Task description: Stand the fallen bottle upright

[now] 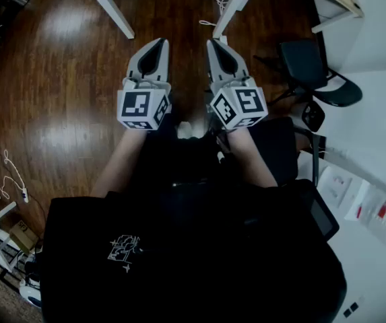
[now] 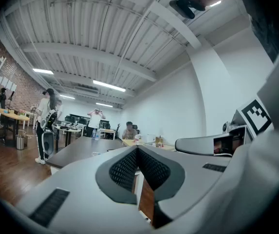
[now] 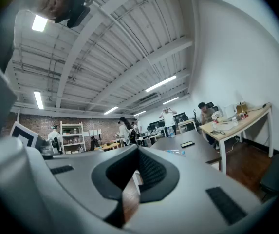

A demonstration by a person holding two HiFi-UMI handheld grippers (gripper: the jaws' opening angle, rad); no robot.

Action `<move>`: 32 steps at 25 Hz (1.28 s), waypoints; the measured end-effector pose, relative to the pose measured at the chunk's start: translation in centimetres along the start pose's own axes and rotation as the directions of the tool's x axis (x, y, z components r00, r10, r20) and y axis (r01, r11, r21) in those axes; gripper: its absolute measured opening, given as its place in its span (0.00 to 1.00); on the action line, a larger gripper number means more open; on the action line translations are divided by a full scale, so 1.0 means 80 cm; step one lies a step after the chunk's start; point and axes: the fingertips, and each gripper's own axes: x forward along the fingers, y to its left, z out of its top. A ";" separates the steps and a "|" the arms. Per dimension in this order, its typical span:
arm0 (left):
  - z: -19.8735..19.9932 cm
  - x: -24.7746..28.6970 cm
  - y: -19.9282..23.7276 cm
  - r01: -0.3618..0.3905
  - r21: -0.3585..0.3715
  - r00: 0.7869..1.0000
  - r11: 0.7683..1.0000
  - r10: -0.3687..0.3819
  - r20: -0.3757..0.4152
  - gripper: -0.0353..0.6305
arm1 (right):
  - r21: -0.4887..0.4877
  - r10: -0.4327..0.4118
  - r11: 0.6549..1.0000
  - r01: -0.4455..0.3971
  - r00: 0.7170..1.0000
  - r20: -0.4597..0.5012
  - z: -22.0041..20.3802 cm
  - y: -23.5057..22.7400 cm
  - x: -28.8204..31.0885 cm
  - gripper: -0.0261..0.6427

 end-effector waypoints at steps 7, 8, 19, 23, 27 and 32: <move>-0.012 0.050 0.051 0.006 -0.021 1.000 1.000 -0.006 -0.024 0.05 | 0.003 -0.004 1.000 0.004 1.000 -0.020 -0.010 -0.018 0.065 0.07; -0.011 0.060 0.061 0.009 -0.026 1.000 1.000 -0.010 -0.024 0.05 | 0.000 -0.006 1.000 0.006 1.000 -0.022 -0.010 -0.021 0.076 0.07; -0.005 0.166 0.175 0.079 -0.013 0.996 0.997 -0.079 -0.048 0.05 | -0.020 -0.061 0.998 0.061 0.998 -0.016 0.005 -0.054 0.212 0.07; -0.004 0.198 0.202 0.120 -0.014 0.991 0.993 -0.121 -0.056 0.05 | -0.031 -0.100 0.995 0.100 0.995 0.007 0.016 -0.064 0.249 0.07; -0.014 0.226 0.227 0.143 -0.003 0.986 0.990 -0.143 -0.090 0.05 | -0.034 -0.118 0.992 0.118 0.993 0.000 0.018 -0.073 0.284 0.07; -0.015 0.270 0.239 0.158 -0.024 0.981 0.987 -0.160 -0.106 0.05 | -0.025 -0.128 0.992 0.128 0.992 -0.006 0.021 -0.100 0.320 0.07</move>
